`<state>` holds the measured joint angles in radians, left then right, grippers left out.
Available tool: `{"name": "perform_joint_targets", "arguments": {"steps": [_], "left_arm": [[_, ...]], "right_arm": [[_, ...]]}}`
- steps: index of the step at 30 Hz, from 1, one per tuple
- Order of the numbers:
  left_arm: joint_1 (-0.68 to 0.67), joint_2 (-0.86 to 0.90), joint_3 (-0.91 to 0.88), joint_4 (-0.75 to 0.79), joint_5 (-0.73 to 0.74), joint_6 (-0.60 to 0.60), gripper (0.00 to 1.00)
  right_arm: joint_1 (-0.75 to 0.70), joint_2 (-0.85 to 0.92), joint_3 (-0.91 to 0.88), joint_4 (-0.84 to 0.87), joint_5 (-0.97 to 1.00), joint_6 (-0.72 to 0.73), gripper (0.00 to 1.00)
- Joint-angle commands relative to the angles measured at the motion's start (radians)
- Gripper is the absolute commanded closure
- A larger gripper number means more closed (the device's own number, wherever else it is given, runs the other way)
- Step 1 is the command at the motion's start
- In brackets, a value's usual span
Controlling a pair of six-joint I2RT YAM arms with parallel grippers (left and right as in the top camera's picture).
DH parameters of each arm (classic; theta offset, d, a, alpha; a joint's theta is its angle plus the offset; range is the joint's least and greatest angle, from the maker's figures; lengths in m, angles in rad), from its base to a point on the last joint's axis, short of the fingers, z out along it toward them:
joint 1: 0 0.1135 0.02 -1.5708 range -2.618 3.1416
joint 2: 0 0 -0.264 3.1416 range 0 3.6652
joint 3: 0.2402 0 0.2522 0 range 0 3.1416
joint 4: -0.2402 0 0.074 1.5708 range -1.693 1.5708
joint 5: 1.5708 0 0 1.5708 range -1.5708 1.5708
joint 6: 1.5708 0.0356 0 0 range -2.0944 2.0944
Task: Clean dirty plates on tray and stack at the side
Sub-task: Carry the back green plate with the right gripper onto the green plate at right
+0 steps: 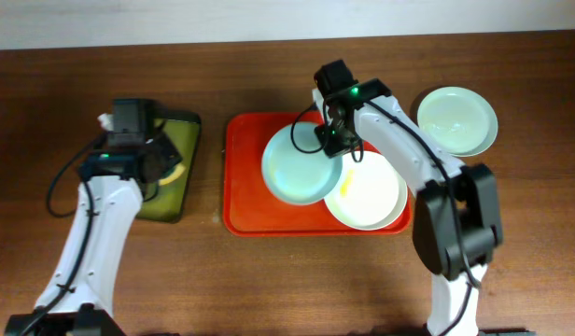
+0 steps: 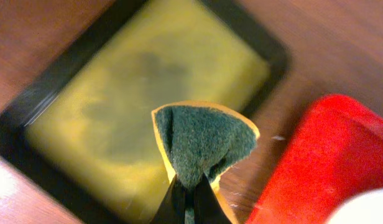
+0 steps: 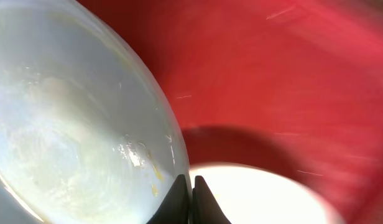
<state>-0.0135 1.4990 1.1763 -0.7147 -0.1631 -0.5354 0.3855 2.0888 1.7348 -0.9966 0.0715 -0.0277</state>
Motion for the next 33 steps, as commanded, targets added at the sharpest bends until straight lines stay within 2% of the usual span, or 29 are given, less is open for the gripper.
{"name": "perform_joint_targets", "arguments": {"steps": [1, 6, 8, 10, 12, 15, 16, 17, 18, 19, 21, 24, 25, 26, 27, 29, 30, 33], "left_arm": [[0.098, 0.007, 0.003, -0.037, 0.043, 0.015, 1.0], [0.122, 0.007, 0.003, -0.057, 0.043, 0.064, 1.0], [0.122, 0.007, 0.003, -0.058, 0.043, 0.064, 1.0], [0.122, 0.007, 0.003, -0.058, 0.043, 0.068, 1.0], [0.122, 0.007, 0.003, -0.059, 0.043, 0.068, 1.0], [0.122, 0.007, 0.003, -0.065, 0.043, 0.068, 1.0], [0.122, 0.007, 0.003, -0.065, 0.044, 0.068, 1.0], [0.122, 0.007, 0.003, -0.066, 0.043, 0.068, 1.0], [0.122, 0.007, 0.003, -0.066, 0.043, 0.071, 1.0], [0.122, 0.007, 0.003, -0.072, 0.043, 0.072, 1.0], [0.122, 0.007, 0.003, -0.075, 0.043, 0.096, 1.0], [0.122, 0.007, 0.003, -0.075, 0.043, 0.096, 1.0], [0.122, 0.007, 0.003, -0.075, 0.043, 0.096, 1.0], [0.122, 0.007, 0.003, -0.075, 0.044, 0.096, 1.0], [0.122, 0.007, 0.003, -0.075, 0.043, 0.096, 1.0], [0.122, 0.007, 0.003, -0.075, 0.043, 0.096, 1.0], [0.122, 0.007, 0.003, -0.075, 0.043, 0.096, 1.0], [0.122, 0.007, 0.003, -0.072, 0.043, 0.096, 1.0]], "right_arm": [[0.121, -0.13, 0.029, 0.001, 0.426, -0.098, 0.96], [0.39, -0.158, 0.029, 0.089, 1.075, -0.361, 0.96], [0.453, -0.158, 0.029, 0.157, 1.202, -0.436, 0.96], [0.507, -0.158, 0.029, 0.202, 1.25, -0.514, 0.96], [0.525, -0.158, 0.029, 0.201, 1.274, -0.519, 0.96], [0.524, -0.158, 0.029, 0.201, 1.44, -0.519, 0.96], [0.524, -0.158, 0.029, 0.201, 1.44, -0.512, 0.96], [0.51, -0.158, 0.029, 0.187, 1.253, -0.386, 0.96], [0.47, -0.155, 0.029, 0.113, 0.88, -0.335, 0.96], [0.414, -0.151, 0.029, 0.079, 0.712, -0.348, 0.96], [0.293, -0.193, 0.034, 0.08, 0.674, -0.072, 0.96], [-0.086, -0.229, 0.033, 0.063, 0.017, -0.042, 0.96], [-0.258, -0.211, 0.032, 0.048, -0.177, -0.041, 0.96], [-0.393, -0.188, 0.032, 0.041, -0.29, -0.035, 0.96], [-0.524, -0.155, 0.032, 0.039, -0.347, 0.015, 0.96], [-0.689, -0.097, 0.032, 0.039, -0.357, 0.096, 0.96], [-0.831, -0.019, 0.032, 0.056, -0.38, 0.1, 0.96], [-0.921, 0.082, 0.032, 0.111, -0.382, 0.1, 0.96]]}}
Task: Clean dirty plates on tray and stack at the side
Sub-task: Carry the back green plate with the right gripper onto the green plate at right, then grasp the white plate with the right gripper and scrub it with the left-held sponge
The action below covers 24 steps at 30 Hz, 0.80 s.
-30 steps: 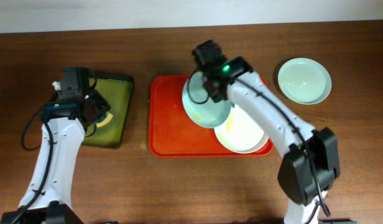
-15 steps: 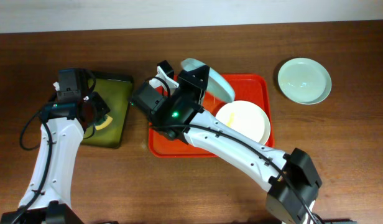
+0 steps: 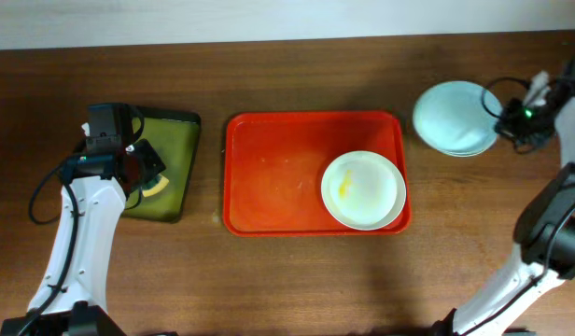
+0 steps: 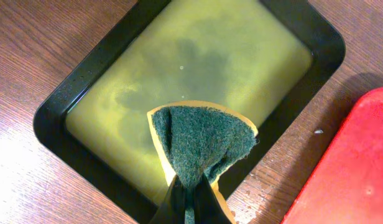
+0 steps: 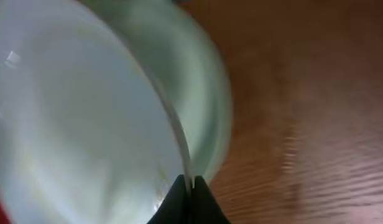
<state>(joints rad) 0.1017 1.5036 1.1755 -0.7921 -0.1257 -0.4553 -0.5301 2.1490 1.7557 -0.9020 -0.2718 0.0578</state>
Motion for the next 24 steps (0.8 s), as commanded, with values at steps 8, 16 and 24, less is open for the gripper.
{"name": "perform_joint_targets", "arguments": {"steps": [8, 16, 24], "left_arm": [[0.007, 0.002, 0.003, 0.006, 0.006, 0.016, 1.0], [0.006, 0.002, 0.003, 0.004, 0.007, 0.016, 1.0], [0.006, 0.002, 0.003, 0.005, 0.007, 0.016, 1.0]], "right_arm": [[0.01, -0.081, 0.012, 0.0, -0.295, 0.094, 0.04], [0.583, -0.211, -0.13, -0.26, 0.214, -0.096, 0.31], [0.661, -0.193, -0.461, 0.113, 0.23, -0.264, 0.38]]}}
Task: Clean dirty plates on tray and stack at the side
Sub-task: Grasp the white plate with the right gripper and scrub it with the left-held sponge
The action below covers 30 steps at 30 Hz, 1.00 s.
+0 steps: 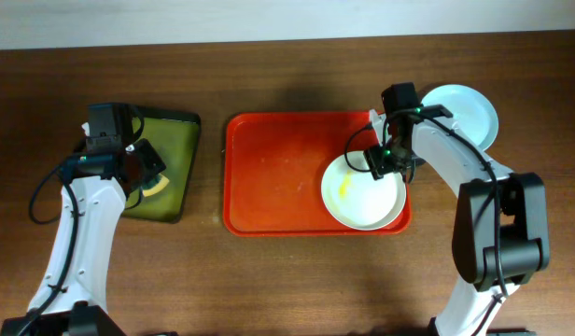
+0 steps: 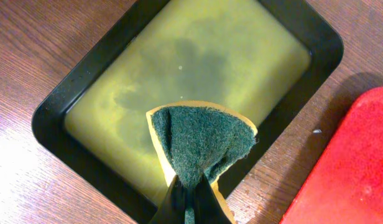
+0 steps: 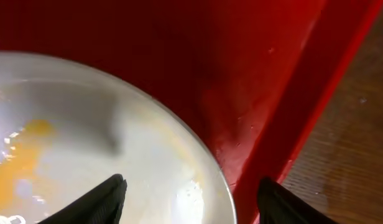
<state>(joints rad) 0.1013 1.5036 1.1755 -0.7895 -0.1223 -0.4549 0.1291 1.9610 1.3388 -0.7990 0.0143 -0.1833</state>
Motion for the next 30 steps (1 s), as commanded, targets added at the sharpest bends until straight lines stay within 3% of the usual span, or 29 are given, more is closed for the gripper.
{"name": "perform_joint_targets", "arguments": {"steps": [1, 2, 4, 5, 6, 8, 11, 14, 18, 19, 25, 30], "left_arm": [[0.006, 0.002, 0.003, 0.003, 0.003, 0.016, 1.0], [0.006, 0.002, 0.003, 0.003, 0.003, 0.016, 1.0], [0.006, 0.002, 0.003, 0.003, 0.007, 0.016, 1.0], [0.006, 0.002, 0.003, 0.003, 0.025, 0.016, 1.0], [0.006, 0.002, 0.003, 0.006, 0.03, 0.015, 1.0], [0.006, 0.002, 0.003, 0.002, 0.03, 0.016, 1.0], [0.006, 0.002, 0.002, 0.003, 0.053, 0.015, 1.0], [0.003, 0.002, 0.002, 0.003, 0.135, 0.015, 1.0], [-0.126, 0.003, -0.011, 0.021, 0.21, 0.016, 1.0], [-0.172, 0.005, -0.021, 0.031, 0.21, 0.016, 1.0], [-0.515, 0.201, -0.039, 0.229, 0.213, -0.034, 1.0], [-0.638, 0.328, -0.039, 0.319, 0.212, -0.14, 1.0]], "right_arm": [[0.003, -0.005, -0.053, 0.006, -0.096, -0.022, 0.46], [0.003, -0.005, -0.055, -0.005, -0.174, -0.011, 0.61], [0.003, -0.005, -0.055, -0.007, -0.25, 0.069, 0.73], [0.009, -0.005, -0.055, -0.009, -0.341, 0.081, 0.74], [0.014, -0.005, -0.055, -0.016, -0.331, 0.095, 0.69], [0.013, -0.006, -0.055, -0.092, -0.212, 0.34, 0.56], [0.017, -0.005, -0.069, -0.189, -0.212, 0.378, 0.56], [0.017, -0.005, -0.133, -0.119, -0.212, 0.456, 0.6], [0.017, -0.005, -0.138, -0.056, -0.216, 0.481, 0.92], [0.017, -0.005, -0.138, -0.043, -0.216, 0.48, 0.96], [0.167, -0.005, -0.138, 0.182, -0.369, 0.256, 0.96], [0.21, -0.005, -0.138, 0.232, -0.339, 0.299, 0.96]]}}
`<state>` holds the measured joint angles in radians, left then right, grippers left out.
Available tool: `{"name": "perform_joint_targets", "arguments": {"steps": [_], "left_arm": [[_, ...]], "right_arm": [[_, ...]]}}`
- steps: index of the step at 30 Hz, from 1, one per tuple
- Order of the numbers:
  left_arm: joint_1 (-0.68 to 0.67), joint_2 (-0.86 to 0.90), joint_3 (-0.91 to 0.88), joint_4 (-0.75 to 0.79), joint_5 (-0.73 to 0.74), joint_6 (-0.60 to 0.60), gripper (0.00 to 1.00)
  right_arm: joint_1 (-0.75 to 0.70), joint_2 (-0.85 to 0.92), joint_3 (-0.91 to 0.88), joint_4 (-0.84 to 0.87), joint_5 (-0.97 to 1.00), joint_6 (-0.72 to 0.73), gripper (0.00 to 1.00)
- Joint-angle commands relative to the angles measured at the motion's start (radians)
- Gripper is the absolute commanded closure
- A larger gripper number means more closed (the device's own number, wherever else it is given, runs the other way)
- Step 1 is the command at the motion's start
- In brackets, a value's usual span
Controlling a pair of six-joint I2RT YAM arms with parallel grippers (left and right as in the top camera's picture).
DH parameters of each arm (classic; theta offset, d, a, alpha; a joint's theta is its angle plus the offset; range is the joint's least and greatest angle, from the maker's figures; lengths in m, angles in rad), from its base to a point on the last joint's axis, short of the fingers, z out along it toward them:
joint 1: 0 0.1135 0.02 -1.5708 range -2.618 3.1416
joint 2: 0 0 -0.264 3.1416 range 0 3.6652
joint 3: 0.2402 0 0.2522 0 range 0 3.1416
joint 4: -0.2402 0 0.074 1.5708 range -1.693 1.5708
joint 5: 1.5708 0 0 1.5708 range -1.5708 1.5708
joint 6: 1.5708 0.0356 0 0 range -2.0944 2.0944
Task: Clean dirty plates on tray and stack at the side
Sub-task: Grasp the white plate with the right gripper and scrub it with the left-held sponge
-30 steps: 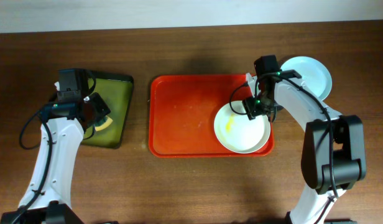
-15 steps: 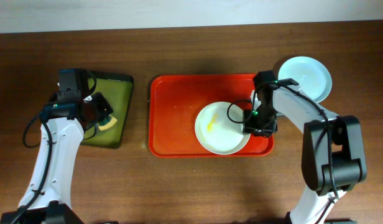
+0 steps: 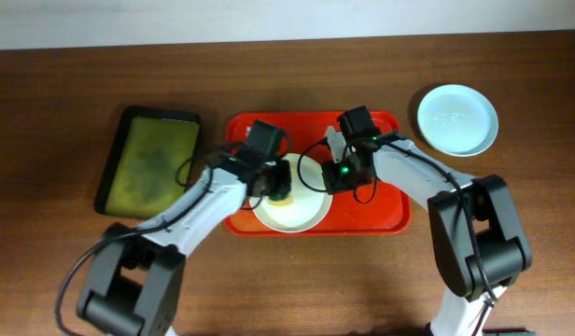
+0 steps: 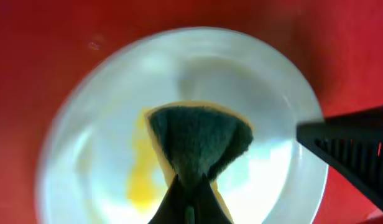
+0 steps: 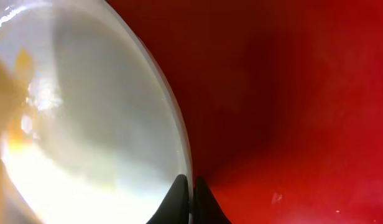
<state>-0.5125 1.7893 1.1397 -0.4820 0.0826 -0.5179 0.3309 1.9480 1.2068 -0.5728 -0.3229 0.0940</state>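
Note:
A white plate (image 3: 297, 207) smeared with yellow stain (image 4: 140, 180) lies on the red tray (image 3: 381, 210), left of its middle. My left gripper (image 4: 190, 200) is shut on a folded green and yellow sponge (image 4: 201, 138) held over the plate's centre; the frames do not show if the sponge touches it. My right gripper (image 5: 190, 194) is shut on the plate's right rim (image 5: 179, 143), and one of its fingers (image 4: 350, 152) shows in the left wrist view. Clean pale plates (image 3: 457, 119) are stacked on the table right of the tray.
A black basin (image 3: 149, 161) of yellow-green liquid stands on the wooden table left of the tray. Both arms (image 3: 413, 168) reach in over the tray from either side.
My left gripper has moved with the sponge from above the basin to over the white plate. My right gripper, open at the plate's rim, is now shut on it, and the plate lies further left.
My right gripper held a pale green plate over the tray while my left held the sponge above the basin. Then the green plate was at the stack on the right. Then my right gripper was open at the white plate, which it now grips under the sponge.

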Motion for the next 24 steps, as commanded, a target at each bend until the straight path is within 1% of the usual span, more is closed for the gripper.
{"name": "perform_joint_targets", "arguments": {"steps": [1, 4, 5, 6, 7, 9, 10, 11, 13, 15, 16, 17, 18, 19, 20, 22, 24], "left_arm": [[-0.034, 0.061, -0.003, 0.02, 0.008, -0.09, 1.0], [-0.069, 0.106, -0.003, 0.112, 0.007, -0.134, 1.0], [-0.076, 0.117, -0.003, 0.138, -0.005, -0.134, 1.0], [-0.076, 0.127, -0.003, 0.137, -0.05, -0.134, 1.0], [-0.076, 0.138, -0.005, 0.105, -0.154, -0.134, 1.0], [-0.073, 0.142, -0.006, -0.02, -0.402, -0.134, 1.0], [-0.072, 0.142, -0.006, -0.058, -0.484, -0.134, 1.0], [-0.066, 0.141, -0.005, -0.105, -0.6, -0.133, 1.0], [-0.054, 0.14, 0.019, -0.159, -0.693, -0.133, 1.0], [-0.043, 0.132, 0.074, -0.195, -0.677, -0.133, 1.0], [-0.043, 0.117, 0.117, -0.213, -0.613, -0.133, 1.0], [-0.043, 0.095, 0.149, -0.207, -0.483, -0.133, 1.0], [-0.043, 0.081, 0.161, -0.164, -0.321, -0.133, 1.0], [-0.043, 0.084, 0.16, -0.085, -0.13, -0.134, 1.0], [-0.044, 0.101, 0.159, -0.041, -0.084, -0.134, 1.0], [-0.045, 0.138, 0.158, -0.028, -0.086, -0.134, 1.0], [-0.045, 0.205, 0.158, -0.026, -0.154, -0.134, 1.0]], "right_arm": [[0.008, 0.008, -0.006, 0.007, -0.003, 0.027, 0.96], [0.01, 0.008, -0.006, 0.009, -0.003, 0.027, 0.96], [0.009, 0.008, -0.007, 0.009, -0.003, 0.027, 0.96], [0.009, 0.008, -0.008, 0.009, -0.002, 0.026, 0.96], [0.009, 0.008, -0.013, 0.01, -0.002, 0.026, 0.96], [0.009, 0.008, -0.019, 0.013, 0.008, 0.026, 0.96], [0.009, 0.009, -0.019, 0.012, 0.021, 0.026, 0.96], [0.009, 0.013, -0.019, 0.013, 0.02, 0.027, 0.96], [0.009, 0.034, -0.019, 0.013, 0.02, 0.026, 0.96], [0.009, 0.055, -0.019, 0.013, 0.02, 0.027, 0.96], [0.009, 0.063, -0.019, 0.013, 0.02, 0.027, 0.96], [0.009, 0.064, -0.019, 0.013, 0.02, 0.027, 0.96], [0.009, 0.064, -0.019, 0.014, 0.02, 0.027, 0.96], [0.009, 0.064, -0.019, 0.014, 0.02, 0.027, 0.96], [0.009, 0.064, -0.019, 0.013, 0.02, 0.027, 0.96], [0.009, 0.064, -0.019, 0.013, 0.02, 0.027, 0.96], [0.009, 0.066, -0.019, 0.013, 0.02, 0.027, 0.96]]}}
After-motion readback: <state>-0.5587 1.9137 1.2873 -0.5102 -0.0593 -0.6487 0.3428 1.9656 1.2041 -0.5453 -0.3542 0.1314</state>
